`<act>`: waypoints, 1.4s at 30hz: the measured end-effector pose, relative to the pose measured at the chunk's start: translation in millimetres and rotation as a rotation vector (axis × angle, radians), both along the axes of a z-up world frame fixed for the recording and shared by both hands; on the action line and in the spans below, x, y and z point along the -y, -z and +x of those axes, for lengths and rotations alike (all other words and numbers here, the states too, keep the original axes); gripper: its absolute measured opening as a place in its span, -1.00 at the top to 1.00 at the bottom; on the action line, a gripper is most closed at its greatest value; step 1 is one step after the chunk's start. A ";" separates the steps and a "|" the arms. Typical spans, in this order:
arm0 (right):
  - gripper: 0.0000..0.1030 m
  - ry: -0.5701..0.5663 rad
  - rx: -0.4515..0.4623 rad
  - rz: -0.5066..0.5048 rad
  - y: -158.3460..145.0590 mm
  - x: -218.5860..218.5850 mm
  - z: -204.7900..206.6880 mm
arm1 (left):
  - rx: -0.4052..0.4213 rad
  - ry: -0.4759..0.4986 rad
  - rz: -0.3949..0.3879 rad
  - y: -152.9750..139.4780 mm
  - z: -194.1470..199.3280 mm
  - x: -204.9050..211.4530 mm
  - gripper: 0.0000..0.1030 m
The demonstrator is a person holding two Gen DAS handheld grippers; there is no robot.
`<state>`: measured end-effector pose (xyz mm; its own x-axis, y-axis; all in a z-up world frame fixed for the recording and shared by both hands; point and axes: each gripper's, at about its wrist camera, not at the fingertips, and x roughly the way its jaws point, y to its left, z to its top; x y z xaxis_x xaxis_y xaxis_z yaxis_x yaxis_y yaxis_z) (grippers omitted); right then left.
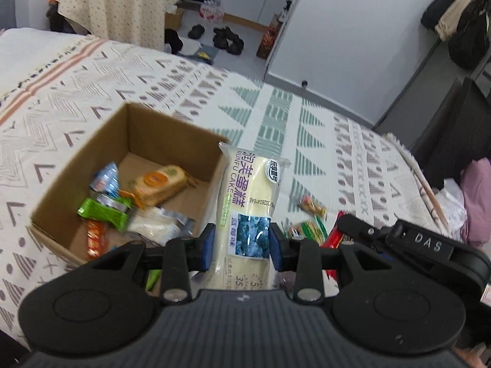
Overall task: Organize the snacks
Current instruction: 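Carry both snacks into the box and open both grippers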
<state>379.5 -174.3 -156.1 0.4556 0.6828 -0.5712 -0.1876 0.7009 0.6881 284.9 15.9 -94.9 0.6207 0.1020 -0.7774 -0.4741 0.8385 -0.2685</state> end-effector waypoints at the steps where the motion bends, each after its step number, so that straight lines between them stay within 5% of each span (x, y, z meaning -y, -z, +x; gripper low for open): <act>1: 0.53 -0.007 0.008 0.001 -2.4 -3.7 -1.5 | 0.004 -0.007 0.004 -2.4 -2.4 -3.8 0.32; 21: 0.53 -0.102 0.093 -0.055 -22.1 -77.6 -27.6 | 0.019 -0.096 -0.025 -7.4 -33.5 -95.8 0.32; 42: 0.53 -0.134 0.123 -0.073 -7.3 -135.0 -25.5 | -0.028 -0.034 -0.082 26.3 0.8 -143.1 0.31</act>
